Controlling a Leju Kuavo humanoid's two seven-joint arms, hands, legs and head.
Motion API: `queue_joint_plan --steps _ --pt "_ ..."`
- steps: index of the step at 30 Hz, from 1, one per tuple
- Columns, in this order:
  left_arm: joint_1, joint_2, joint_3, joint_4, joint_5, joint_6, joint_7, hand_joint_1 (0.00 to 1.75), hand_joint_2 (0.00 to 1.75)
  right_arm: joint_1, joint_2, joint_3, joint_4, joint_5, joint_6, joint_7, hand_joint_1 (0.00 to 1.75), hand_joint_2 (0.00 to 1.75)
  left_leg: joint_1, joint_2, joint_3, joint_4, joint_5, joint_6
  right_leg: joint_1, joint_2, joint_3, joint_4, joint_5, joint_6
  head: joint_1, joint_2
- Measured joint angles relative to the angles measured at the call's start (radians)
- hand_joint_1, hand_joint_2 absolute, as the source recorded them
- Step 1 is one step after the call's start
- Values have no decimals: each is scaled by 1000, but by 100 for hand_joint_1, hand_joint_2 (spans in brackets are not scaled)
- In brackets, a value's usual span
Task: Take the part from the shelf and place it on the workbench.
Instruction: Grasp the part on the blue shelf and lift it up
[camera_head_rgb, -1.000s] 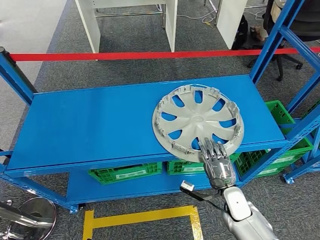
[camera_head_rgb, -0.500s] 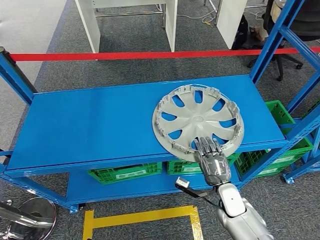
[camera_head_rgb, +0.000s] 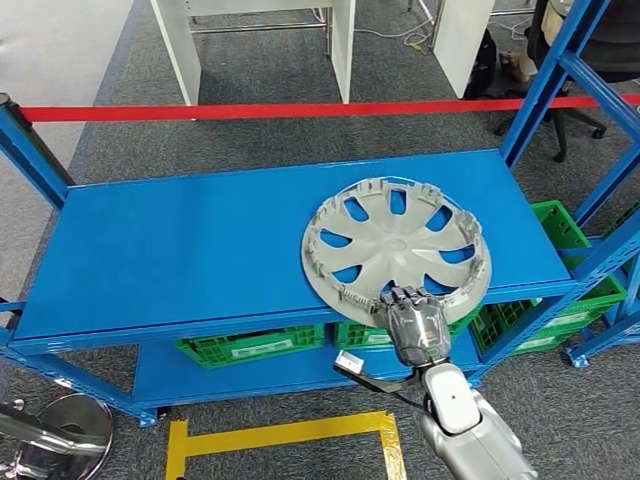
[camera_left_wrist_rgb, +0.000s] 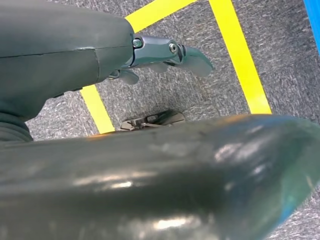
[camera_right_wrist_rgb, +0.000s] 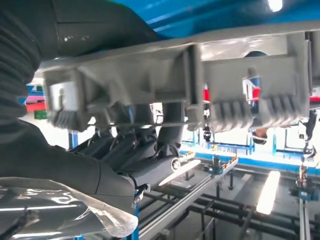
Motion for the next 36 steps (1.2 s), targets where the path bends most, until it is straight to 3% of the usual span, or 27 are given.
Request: queue_joint_plan --steps 3,8,14,17,20,24,26,30,36 --pt "0 -1 0 0 2 4 1 0 0 3 -10 23 -47 0 0 53 175 175 0 0 0 0 0 0 0 0 0 0 0 0 0 0" --pt "0 -4 0 0 9 16 3 0 0 -19 -83 138 -197 0 0 241 175 175 0 0 -1 0 0 0 0 0 0 0 0 0 0 0" --pt "1 -8 0 0 10 28 3 0 0 -68 -177 253 -372 -1 0 335 175 175 -1 0 -2 0 0 0 -1 0 -1 0 0 1 0 0" --pt "3 -12 0 0 10 29 4 0 0 -72 -207 249 -487 -2 0 227 175 175 -1 -1 -2 1 0 0 -1 -1 -2 0 1 1 0 0" --pt "5 -16 0 0 10 31 4 0 0 -30 -204 187 -598 -1 0 29 175 175 -1 -2 -2 1 0 0 -1 -2 -2 0 0 1 0 0" --pt "7 -20 -2 0 10 34 4 0 0 74 -129 39 -723 0 0 -289 175 175 -1 -4 -3 0 0 0 0 -4 -2 0 -1 1 0 0" --pt "7 -21 -3 0 10 35 4 0 0 117 -80 -24 -771 0 0 -386 175 175 -1 -4 -3 0 0 0 0 -4 -2 0 -1 1 0 0" --pt "7 -23 -6 0 10 37 4 0 0 167 -7 -106 -844 0 1 -457 175 175 -1 -4 -3 0 0 0 0 -3 -2 0 -1 1 0 0" --pt "6 -23 -7 0 8 39 4 0 0 196 54 -144 -901 0 1 -476 175 175 -1 -3 -2 0 0 0 -1 -2 -1 0 -1 1 0 0"
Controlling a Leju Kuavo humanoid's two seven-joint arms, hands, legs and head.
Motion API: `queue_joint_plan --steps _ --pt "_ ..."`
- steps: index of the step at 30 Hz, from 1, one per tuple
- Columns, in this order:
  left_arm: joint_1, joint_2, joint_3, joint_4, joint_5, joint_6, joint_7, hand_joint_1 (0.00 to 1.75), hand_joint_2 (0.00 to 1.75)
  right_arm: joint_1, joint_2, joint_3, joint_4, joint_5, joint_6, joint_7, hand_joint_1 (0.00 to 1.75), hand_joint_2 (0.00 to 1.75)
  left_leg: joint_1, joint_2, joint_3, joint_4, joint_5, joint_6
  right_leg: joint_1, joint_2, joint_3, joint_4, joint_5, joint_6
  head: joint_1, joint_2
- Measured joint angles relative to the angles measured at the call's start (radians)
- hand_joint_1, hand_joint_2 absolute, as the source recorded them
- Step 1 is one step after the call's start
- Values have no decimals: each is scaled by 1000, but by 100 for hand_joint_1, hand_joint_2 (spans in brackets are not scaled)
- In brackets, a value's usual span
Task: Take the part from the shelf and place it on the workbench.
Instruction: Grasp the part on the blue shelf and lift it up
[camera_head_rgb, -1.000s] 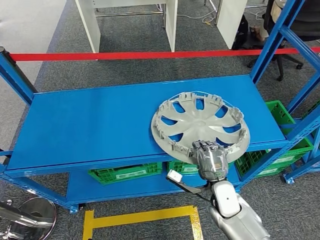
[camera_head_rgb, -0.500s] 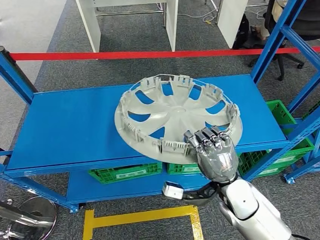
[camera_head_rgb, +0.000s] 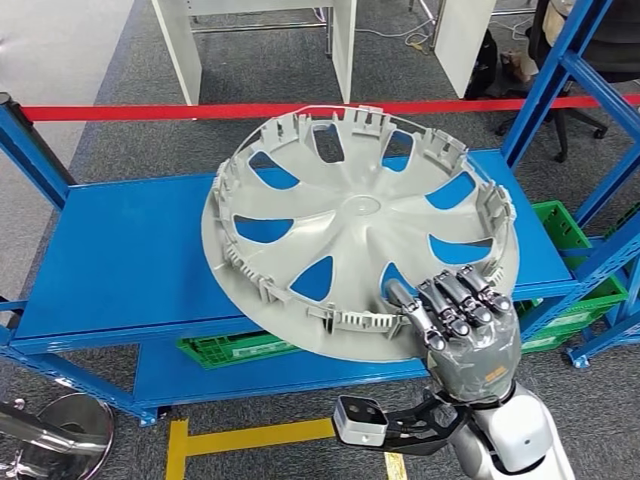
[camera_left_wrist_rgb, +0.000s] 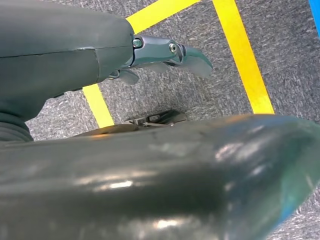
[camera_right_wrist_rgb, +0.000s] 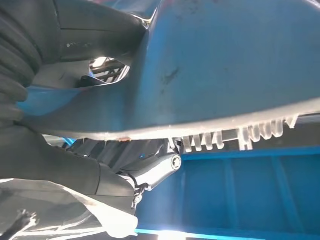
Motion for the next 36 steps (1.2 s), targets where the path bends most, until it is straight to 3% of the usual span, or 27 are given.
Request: queue_joint_plan --steps 23,28,31,33,34,36 --pt "-1 1 -16 0 -9 5 2 0 0 11 21 -2 -15 0 0 57 175 175 -3 0 -1 4 -1 1 -2 0 0 -1 1 1 0 0" --pt "-1 4 -18 0 -10 5 2 0 0 11 22 -1 -23 0 0 50 175 175 -6 0 -3 9 -4 6 -5 -1 0 -1 2 5 0 0" --pt "-1 8 -18 0 -10 6 2 0 0 11 23 -1 -28 0 0 47 175 175 -4 0 -4 5 -1 15 -6 0 0 -4 3 13 0 0" --pt "-2 8 -18 0 -10 7 2 0 0 10 24 -1 -31 0 0 46 175 175 1 1 -1 -7 10 26 -6 7 -13 17 -19 17 1 0" --pt "-4 9 -18 0 -10 7 2 0 0 10 25 -1 -33 0 0 44 175 175 4 2 -1 -12 15 30 -5 12 -32 58 -45 18 3 0" --pt "-6 9 -18 0 -11 8 2 0 0 10 25 0 -35 0 0 40 175 175 3 2 -4 -12 17 33 -4 20 -98 194 -109 18 5 0"
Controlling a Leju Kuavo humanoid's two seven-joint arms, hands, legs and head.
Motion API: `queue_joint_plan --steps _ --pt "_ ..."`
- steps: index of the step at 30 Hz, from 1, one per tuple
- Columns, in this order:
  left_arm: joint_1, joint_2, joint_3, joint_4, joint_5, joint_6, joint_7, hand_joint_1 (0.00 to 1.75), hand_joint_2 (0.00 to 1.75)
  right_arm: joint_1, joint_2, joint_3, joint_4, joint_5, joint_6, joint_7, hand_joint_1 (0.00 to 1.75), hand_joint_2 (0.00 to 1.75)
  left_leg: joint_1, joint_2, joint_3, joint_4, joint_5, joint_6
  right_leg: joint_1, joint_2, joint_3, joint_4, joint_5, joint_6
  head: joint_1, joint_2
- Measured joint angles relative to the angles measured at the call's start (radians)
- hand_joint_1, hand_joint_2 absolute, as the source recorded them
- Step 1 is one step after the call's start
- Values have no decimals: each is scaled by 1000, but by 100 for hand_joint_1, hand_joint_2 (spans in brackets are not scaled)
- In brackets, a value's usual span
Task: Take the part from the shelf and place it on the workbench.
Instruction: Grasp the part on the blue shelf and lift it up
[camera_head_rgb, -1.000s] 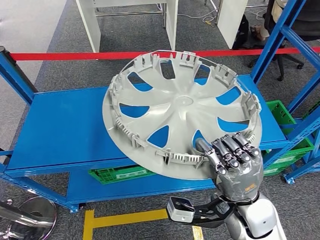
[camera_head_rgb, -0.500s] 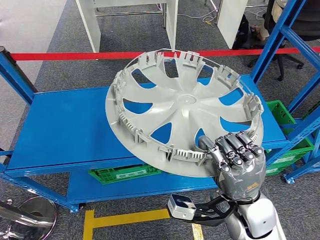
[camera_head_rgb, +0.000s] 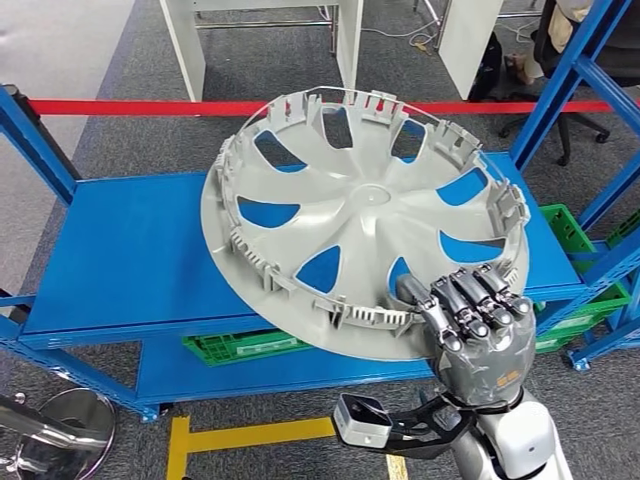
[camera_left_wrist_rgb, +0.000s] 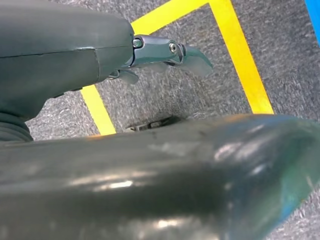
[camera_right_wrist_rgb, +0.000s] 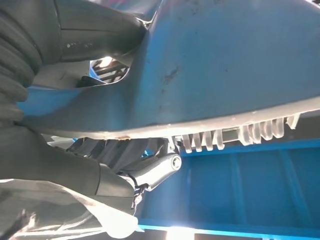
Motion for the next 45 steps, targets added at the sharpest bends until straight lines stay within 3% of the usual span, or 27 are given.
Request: queue_joint_plan --steps 1,2,3,6,8,11,12,14,16,17,18,19,22,24,26,27,29,31,32,33,34,36,37,39,42,43,45 --pt "0 0 0 0 0 1 0 0 0 1 0 0 0 0 0 -2 175 175 0 0 -1 0 0 0 0 2 -31 61 -17 1 0 0" --pt "-1 0 0 0 -1 3 0 0 0 2 0 0 0 0 0 -4 175 175 0 -1 -1 1 0 0 0 2 -48 91 -12 1 0 0" --pt "-1 0 0 0 -1 4 0 0 0 3 0 0 0 0 0 -6 175 175 0 -2 -1 2 -1 -1 -1 2 -46 77 15 2 0 0" --pt "-4 0 0 0 -1 6 1 0 0 3 0 -1 -1 0 0 -14 175 175 2 -8 -5 16 -8 -13 -3 6 25 -92 121 1 0 0" --pt "-6 1 0 0 -2 8 4 0 0 4 0 -3 -4 0 0 -19 175 175 1 -12 -15 28 -8 -27 -1 12 49 -144 136 -2 0 0" --pt "-6 2 -1 0 -2 12 12 0 0 5 0 -7 -6 0 0 -24 175 175 1 -14 -31 39 -8 -43 -1 11 41 -151 136 -16 -2 0" --pt "-7 3 -1 0 -2 14 14 0 0 5 0 -9 -7 0 0 -25 175 175 2 -12 -41 56 -25 -49 -4 9 36 -153 138 -24 -4 0" --pt "-7 4 -1 0 -3 16 17 0 0 6 0 -11 -9 0 0 -28 175 175 5 -8 -77 145 -93 -60 -5 3 24 -155 146 -41 -11 0" --pt "-8 5 -1 0 -6 18 21 0 0 8 0 -12 -10 0 0 -30 175 175 9 -6 -117 269 -157 -67 -1 -4 12 -154 154 -49 -15 0" --pt "-8 5 -1 0 -7 19 23 0 0 10 0 -13 -10 0 0 -31 175 175 10 -6 -124 304 -167 -68 1 -7 6 -154 159 -51 -15 0" --pt "-8 5 -1 0 -8 21 25 0 0 12 0 -13 -10 0 0 -31 175 175 10 -5 -114 304 -157 -67 4 -9 1 -154 164 -52 -15 0" --pt "-8 5 -1 0 -8 23 26 0 0 13 0 -14 -11 0 0 -31 175 175 10 -5 -86 263 -131 -63 6 -10 -4 -153 169 -52 -15 0" --pt "-10 7 -1 0 -8 26 29 0 0 16 1 -15 -16 0 0 -31 175 175 5 -5 33 58 -61 -45 10 -12 -16 -154 185 -46 -14 0" --pt "-12 10 -1 0 -8 27 34 0 0 16 1 -15 -22 0 0 -32 175 175 -2 -5 52 9 -55 -39 9 -14 -22 -157 200 -36 -14 0" --pt "-11 10 -1 0 3 24 45 0 0 18 1 -15 -28 0 0 -35 175 175 -2 -3 41 0 -37 -32 7 -13 -27 -161 210 -24 -14 0" --pt "-12 11 0 0 17 17 54 0 0 19 1 -15 -32 0 0 -37 175 175 0 -2 35 -6 -26 -27 7 -11 -34 -157 200 -18 -13 0" --pt "-12 14 11 0 61 -9 77 0 0 22 2 -15 -41 0 0 -42 175 175 5 2 16 -15 -1 -16 8 -4 -60 -96 128 -11 -8 0" --pt "-11 16 28 0 96 -31 94 0 0 24 2 -14 -49 0 0 -46 175 175 3 3 -11 -12 19 -11 7 0 -91 24 42 -7 -4 0" --pt "-11 17 34 0 103 -37 98 0 0 26 2 -14 -51 0 0 -47 175 175 2 3 -26 -9 28 -11 7 1 -96 74 24 -5 -4 0" --pt "-11 18 40 0 110 -42 102 0 0 28 2 -14 -52 0 0 -48 175 175 2 3 -40 -6 36 -12 7 1 -88 97 29 -4 -4 0" --pt "-11 18 47 0 120 -47 108 0 0 30 2 -14 -53 0 0 -48 175 175 2 3 -55 -1 44 -14 7 1 -64 83 51 -4 -4 0" --pt "-10 20 66 0 151 -62 132 0 0 32 2 -14 -58 0 0 -50 175 175 3 2 -81 11 57 -21 6 2 24 -32 94 -4 -4 0" --pt "-10 22 78 0 172 -70 149 0 0 33 2 -14 -63 0 0 -51 175 175 2 2 -91 18 63 -26 7 4 72 -103 97 -6 -4 0" --pt "-8 29 106 0 208 -83 178 0 0 37 2 -14 -76 0 0 -54 175 175 0 0 -104 26 78 -36 10 8 117 -184 83 -12 -4 0" --pt "-2 40 141 0 233 -90 199 0 0 40 2 -15 -88 0 0 -55 175 175 2 -1 -114 33 86 -51 10 6 99 -187 98 -33 -3 0" --pt "0 43 149 1 239 -89 208 0 0 41 2 -15 -92 0 0 -56 175 175 3 -2 -121 51 60 -57 8 3 90 -187 106 -43 -5 0" --pt "1 48 165 1 252 -80 228 0 0 44 2 -15 -101 0 1 -58 175 175 6 -1 -145 143 -37 -68 8 -2 69 -187 127 -57 -8 0"
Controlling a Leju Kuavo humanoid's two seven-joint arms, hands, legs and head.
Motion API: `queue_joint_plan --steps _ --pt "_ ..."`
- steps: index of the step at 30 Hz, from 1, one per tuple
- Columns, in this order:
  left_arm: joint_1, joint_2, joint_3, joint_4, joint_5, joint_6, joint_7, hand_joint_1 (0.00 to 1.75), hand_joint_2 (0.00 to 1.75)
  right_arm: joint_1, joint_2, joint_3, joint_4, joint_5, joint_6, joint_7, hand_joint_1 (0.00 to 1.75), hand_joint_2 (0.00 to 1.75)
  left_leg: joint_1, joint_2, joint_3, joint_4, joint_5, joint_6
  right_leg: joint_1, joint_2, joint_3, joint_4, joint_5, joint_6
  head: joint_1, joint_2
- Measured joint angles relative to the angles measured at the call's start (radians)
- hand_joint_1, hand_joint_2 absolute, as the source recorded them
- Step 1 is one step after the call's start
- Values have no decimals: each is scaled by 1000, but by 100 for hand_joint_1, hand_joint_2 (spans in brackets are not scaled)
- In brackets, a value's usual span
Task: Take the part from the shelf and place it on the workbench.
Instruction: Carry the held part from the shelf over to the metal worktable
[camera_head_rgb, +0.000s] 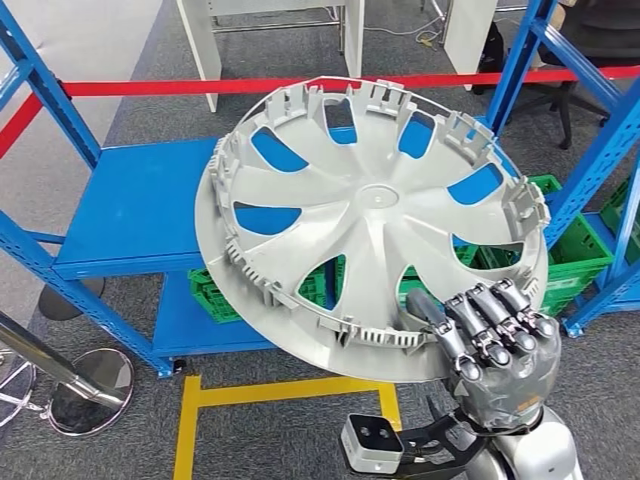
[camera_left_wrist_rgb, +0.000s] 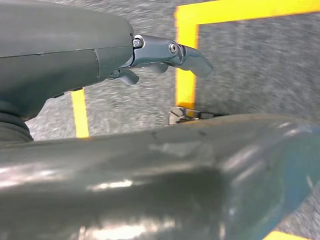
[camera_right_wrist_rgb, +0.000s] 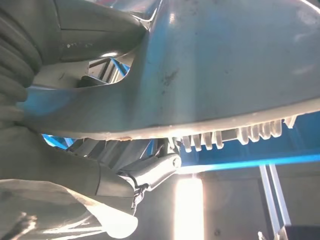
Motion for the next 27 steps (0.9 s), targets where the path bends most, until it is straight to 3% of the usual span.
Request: queue_joint_plan --steps 1,2,3,4,6,8,9,10,12,13,14,16,17,18,20,21,22,23,25,27 --pt "0 2 7 0 6 4 10 0 0 3 0 0 -5 0 0 -2 175 175 1 0 -12 66 -49 -4 1 -2 -12 1 12 -3 -1 0" --pt "0 3 13 0 10 8 16 0 0 6 0 0 -10 0 0 -4 175 175 2 1 -20 125 -79 -6 3 -3 -24 2 24 -3 -2 0" --pt "0 5 18 0 14 10 21 0 0 10 0 0 -14 0 0 -7 175 175 3 1 -16 163 -85 -6 4 -5 -38 5 35 -3 -2 0" --pt "-1 8 22 0 17 14 27 0 0 14 0 -1 -19 0 0 -12 175 175 3 1 0 171 -71 -5 6 -6 -55 8 47 -3 -2 0" --pt "-1 16 31 0 22 21 35 0 0 24 0 -4 -30 0 0 -20 175 175 2 1 83 82 -18 4 9 -7 -85 13 66 -2 -2 0" --pt "-3 24 37 0 21 25 40 0 0 33 0 -11 -43 0 0 -22 175 175 -2 1 187 -72 -12 18 13 -8 -104 15 84 5 -1 0" --pt "-5 27 38 0 20 25 41 0 0 36 0 -16 -49 0 0 -21 175 175 -5 1 218 -126 -20 24 13 -9 -109 15 94 10 -1 0" --pt "-6 29 38 0 17 25 41 0 0 39 0 -21 -56 0 0 -21 175 175 -9 1 232 -157 -28 28 12 -11 -112 12 104 16 -1 0" --pt "-7 31 38 0 13 25 40 0 0 43 0 -32 -67 0 0 -23 175 175 -12 3 221 -172 -11 35 8 -12 -117 7 119 28 -1 0" --pt "-7 31 38 0 11 25 39 0 0 45 -1 -37 -72 0 0 -26 175 175 -11 5 211 -177 2 41 6 -8 -124 12 106 34 -1 0" --pt "-7 31 38 0 9 25 39 0 0 47 -1 -42 -77 0 0 -27 175 175 -9 7 198 -181 17 47 6 -4 -135 34 73 39 1 0" --pt "-9 30 37 0 2 27 38 0 0 52 -1 -49 -83 0 0 -28 175 175 -7 11 167 -181 43 56 4 3 -164 138 -36 47 5 0" --pt "-9 29 37 0 -3 28 38 0 0 55 -2 -53 -86 0 0 -30 175 175 -8 11 150 -178 56 57 4 3 -175 205 -77 51 6 0" --pt "-9 29 36 0 -10 29 38 0 0 60 -2 -58 -89 0 0 -34 175 175 -8 12 131 -176 69 57 3 4 -177 260 -93 54 6 0" --pt "-9 26 32 0 -24 31 39 0 0 71 -2 -67 -97 0 0 -42 175 175 -7 13 93 -167 92 53 3 3 -142 284 -52 57 6 0" --pt "-9 25 29 0 -32 32 40 0 0 76 -2 -72 -102 0 0 -45 175 175 -7 13 75 -160 102 50 3 3 -101 246 -22 58 6 0" --pt "-9 24 24 0 -39 34 43 0 0 80 -2 -76 -107 0 0 -49 175 175 -6 12 58 -151 110 46 2 3 -45 181 -10 59 6 0" --pt "-9 24 19 0 -45 38 46 0 0 84 -1 -80 -113 0 0 -55 175 175 -7 12 44 -141 117 41 2 4 15 100 -17 57 6 0" --pt "-8 25 9 0 -52 47 50 0 0 98 3 -89 -123 0 0 -68 175 175 -9 11 25 -126 133 31 5 6 83 -11 -54 45 7 0" --pt "-6 26 3 1 -55 52 51 0 0 112 7 -96 -130 0 0 -72 175 175 -7 10 17 -124 148 20 7 5 79 -30 -57 26 8 0"
